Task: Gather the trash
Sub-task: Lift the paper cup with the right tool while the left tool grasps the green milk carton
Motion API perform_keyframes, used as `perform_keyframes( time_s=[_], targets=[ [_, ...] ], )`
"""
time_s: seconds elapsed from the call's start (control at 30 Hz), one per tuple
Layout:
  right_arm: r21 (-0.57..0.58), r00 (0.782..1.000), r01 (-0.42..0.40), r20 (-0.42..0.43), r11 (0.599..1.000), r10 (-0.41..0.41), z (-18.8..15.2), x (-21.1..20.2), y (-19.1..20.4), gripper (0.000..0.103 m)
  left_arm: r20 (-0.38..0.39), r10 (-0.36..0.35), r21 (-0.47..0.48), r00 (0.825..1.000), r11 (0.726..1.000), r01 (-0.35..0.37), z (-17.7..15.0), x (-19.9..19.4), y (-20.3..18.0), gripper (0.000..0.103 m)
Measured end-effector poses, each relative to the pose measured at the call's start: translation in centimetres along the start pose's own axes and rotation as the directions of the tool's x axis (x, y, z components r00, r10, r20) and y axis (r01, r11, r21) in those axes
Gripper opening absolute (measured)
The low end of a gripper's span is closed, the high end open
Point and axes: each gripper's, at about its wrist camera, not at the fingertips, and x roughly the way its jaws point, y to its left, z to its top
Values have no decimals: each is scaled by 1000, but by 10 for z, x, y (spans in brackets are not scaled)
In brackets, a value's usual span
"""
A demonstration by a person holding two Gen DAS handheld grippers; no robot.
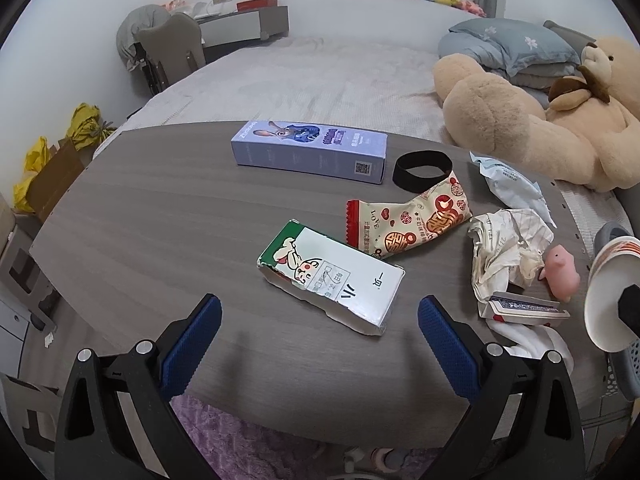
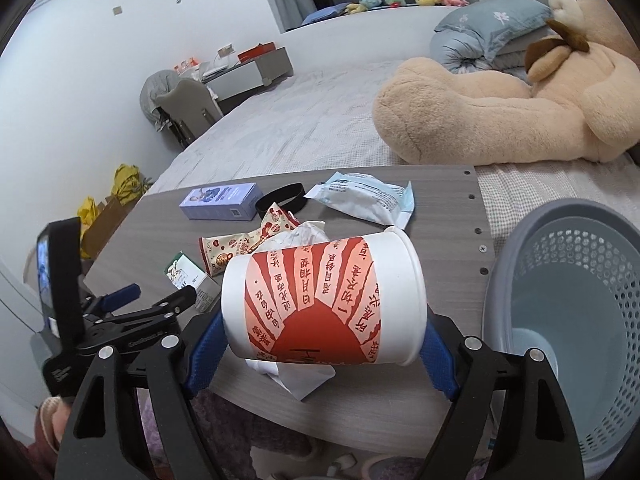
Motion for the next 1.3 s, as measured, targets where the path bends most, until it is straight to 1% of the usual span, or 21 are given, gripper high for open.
perform_keyframes(
  time_s=[0.13, 0.27, 0.37, 0.6, 0.67, 0.83, 0.93, 1.1, 1.2, 1.3],
  targets=[
    [41, 1000, 3, 5, 999, -3, 0, -3, -9, 79, -6, 21, 13, 1000, 1000, -21, 1, 10, -3, 97],
    [55, 1000, 12, 7, 998, -13, 0, -4, -11, 79, -19, 35, 7, 999, 999, -34, -1, 15, 5, 97],
    [55, 1000, 15, 7, 998, -16, -1, -4, -10, 79, -20, 43, -9, 999, 999, -43, -3, 13, 17, 97],
    [43, 1000, 27, 8, 999, -28, -2, -3, -2, 79, -40, 90, -52, 995, 994, -92, -11, 7, 53, 97],
    [39, 999, 32, 9, 999, -32, -3, -3, 1, 79, -37, 92, -65, 995, 993, -95, -13, 2, 61, 97],
    [32, 999, 36, 9, 999, -36, -6, -3, 7, 79, -2, 73, -73, 997, 995, -73, -11, -12, 65, 97],
    [29, 999, 34, 7, 999, -34, -6, -2, 8, 79, 3, 49, -79, 999, 996, -48, -1, -9, 61, 97],
    [31, 999, 40, 2, 999, -40, -7, 0, 7, 79, -11, 11, -89, 1000, 996, -12, 15, 10, 50, 97],
    [42, 999, 40, -1, 998, -40, -6, 1, 4, 79, -34, 10, -81, 999, 997, -13, 19, 25, 45, 97],
    [50, 999, 44, -2, 998, -44, -6, 1, 2, 79, -63, -6, -85, 998, 996, 1, 18, 36, 44, 97]
  ],
)
